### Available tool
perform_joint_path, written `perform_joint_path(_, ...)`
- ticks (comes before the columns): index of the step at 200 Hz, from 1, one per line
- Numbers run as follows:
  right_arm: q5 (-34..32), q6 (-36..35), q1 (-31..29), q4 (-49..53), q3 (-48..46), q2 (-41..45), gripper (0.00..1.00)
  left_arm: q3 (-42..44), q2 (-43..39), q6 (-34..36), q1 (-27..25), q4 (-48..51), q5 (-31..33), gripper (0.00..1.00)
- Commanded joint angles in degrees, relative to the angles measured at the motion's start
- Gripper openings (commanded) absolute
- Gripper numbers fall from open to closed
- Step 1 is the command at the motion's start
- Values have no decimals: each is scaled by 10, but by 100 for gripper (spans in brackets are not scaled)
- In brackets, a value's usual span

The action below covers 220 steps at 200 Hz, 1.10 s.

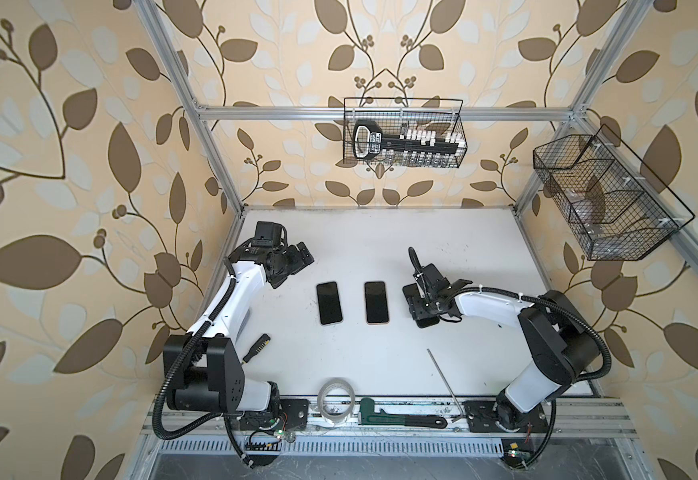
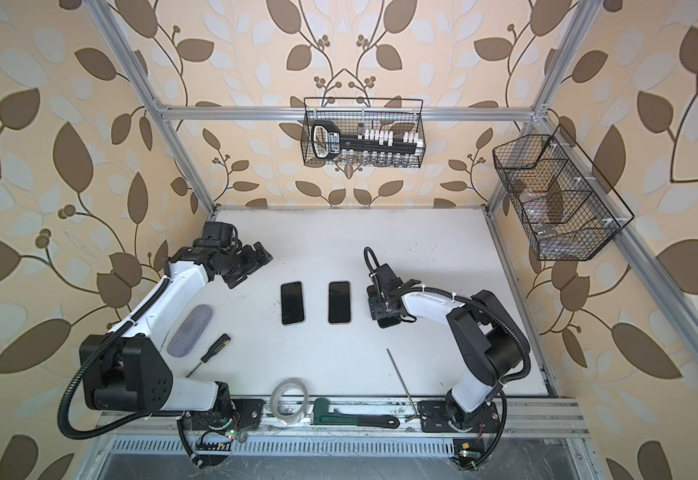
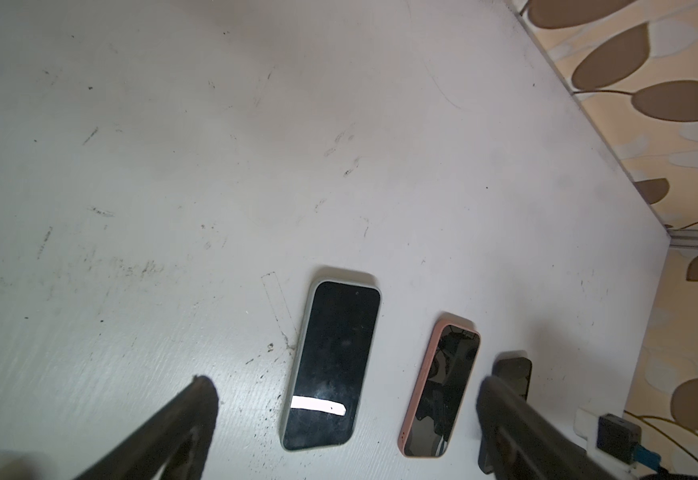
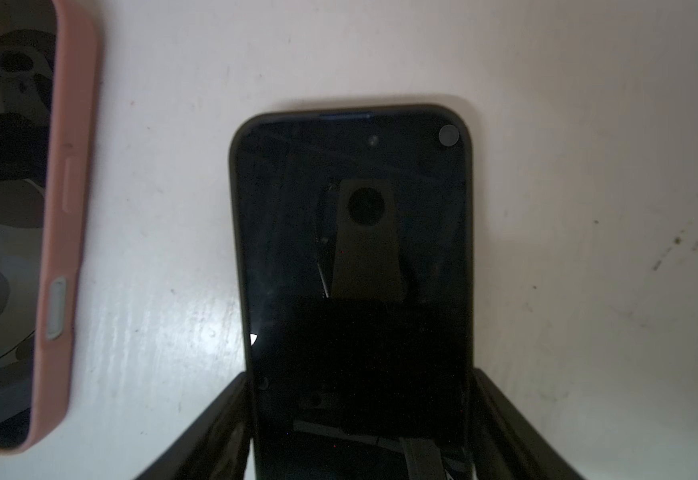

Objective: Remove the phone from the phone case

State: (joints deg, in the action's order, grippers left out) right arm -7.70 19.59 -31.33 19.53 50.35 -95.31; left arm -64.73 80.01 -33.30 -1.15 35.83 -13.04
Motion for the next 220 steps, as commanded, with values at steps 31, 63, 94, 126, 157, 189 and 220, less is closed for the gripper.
perform_joint_path(31, 8, -10, 9, 14, -3, 27, 74, 21, -22, -41, -17, -32, -43, 99)
perform_joint_path(63, 7, -10, 11, 14, -9, 41, 74, 17, -16, -47, -37, -38, -36, 99)
perform_joint_path(94, 7, -11, 17, 20, -12, 58, 74, 15, -5, -58, -55, -47, -35, 99)
perform_joint_path(126, 19, -16, 28, 16, -18, 58, 74, 20, 7, -79, -93, -67, -31, 99)
perform_joint_path(157, 30, -21, 33, 13, -18, 58, 74, 14, 51, -91, -161, -113, -68, 99)
perform_joint_path(189, 44, -26, 36, 15, -19, 72, 74, 5, 90, -90, -223, -174, -89, 99)
perform_joint_path(220, 75, -28, 42, 27, -15, 96, 74, -6, 127, -92, -262, -230, -117, 99)
